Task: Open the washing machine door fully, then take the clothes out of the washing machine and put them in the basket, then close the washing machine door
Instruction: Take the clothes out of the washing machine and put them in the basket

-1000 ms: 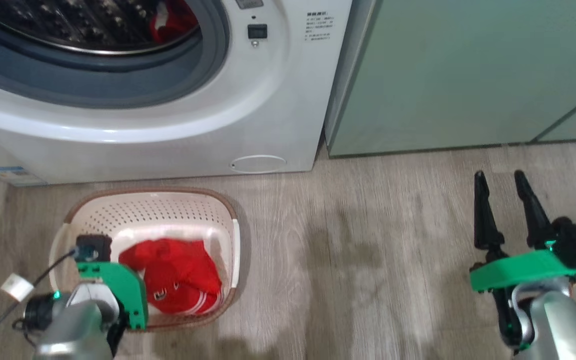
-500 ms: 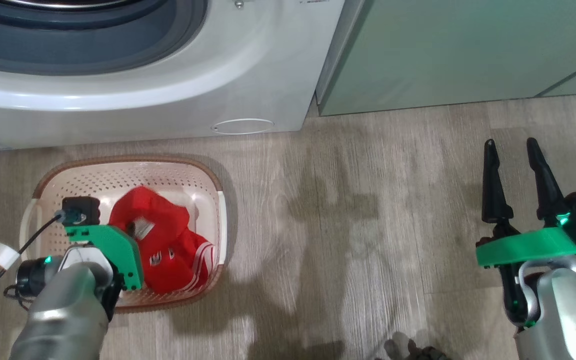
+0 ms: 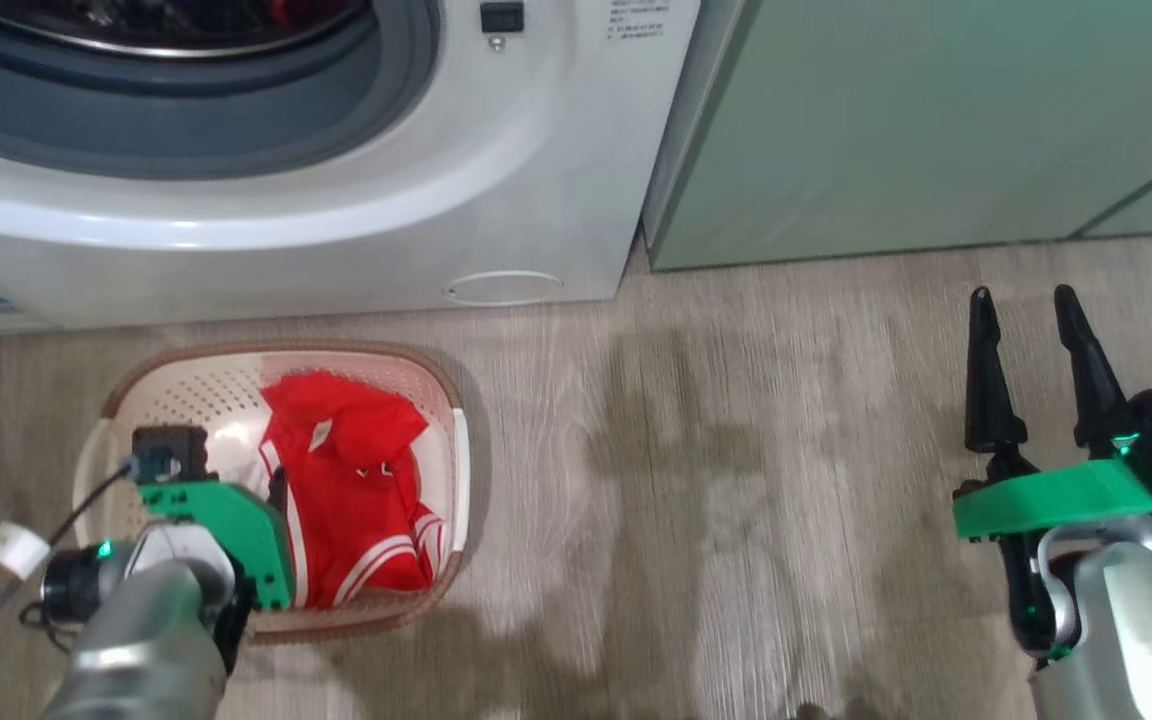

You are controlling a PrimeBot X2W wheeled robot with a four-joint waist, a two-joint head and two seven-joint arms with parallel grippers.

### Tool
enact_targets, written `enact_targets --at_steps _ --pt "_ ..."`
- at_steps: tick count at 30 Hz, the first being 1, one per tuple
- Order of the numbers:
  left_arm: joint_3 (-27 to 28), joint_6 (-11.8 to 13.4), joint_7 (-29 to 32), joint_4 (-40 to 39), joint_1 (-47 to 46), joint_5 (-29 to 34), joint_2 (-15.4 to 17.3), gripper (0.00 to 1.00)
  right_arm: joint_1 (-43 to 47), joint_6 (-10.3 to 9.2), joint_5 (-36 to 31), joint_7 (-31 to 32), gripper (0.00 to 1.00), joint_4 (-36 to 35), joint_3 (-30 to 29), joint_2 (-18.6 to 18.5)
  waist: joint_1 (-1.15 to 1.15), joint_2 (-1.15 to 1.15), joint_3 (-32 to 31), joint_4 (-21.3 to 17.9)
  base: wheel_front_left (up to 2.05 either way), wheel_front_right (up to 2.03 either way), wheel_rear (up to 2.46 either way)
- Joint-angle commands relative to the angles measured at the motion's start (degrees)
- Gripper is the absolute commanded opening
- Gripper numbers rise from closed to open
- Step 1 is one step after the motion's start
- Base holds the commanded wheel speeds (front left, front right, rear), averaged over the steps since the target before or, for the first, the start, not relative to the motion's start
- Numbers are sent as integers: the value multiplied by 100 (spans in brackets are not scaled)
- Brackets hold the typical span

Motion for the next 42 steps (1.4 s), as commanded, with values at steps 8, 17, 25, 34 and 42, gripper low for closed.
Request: enact_targets --at_steps 8,17,25,34,42 --pt "48 -65 -697 -163 571 -106 71 100 404 37 122 -35 100 10 114 -83 0 0 -993 229 0 0 0" --pt "225 -65 -781 -1452 1314 -43 169 100 867 37 295 -35 100 161 182 -195 0 0 -1906 504 0 0 0" --pt "815 -6 -783 -3217 2125 174 278 100 1043 37 397 -35 100 163 244 -190 0 0 -2317 654 0 0 0" --pt "1308 24 -783 -4189 2627 398 215 100 1193 37 439 -35 100 151 284 -178 0 0 -2542 709 0 0 0" --pt "1437 8 -784 -4321 2617 491 179 100 1235 37 449 -35 100 141 260 -119 0 0 -2568 652 0 0 0"
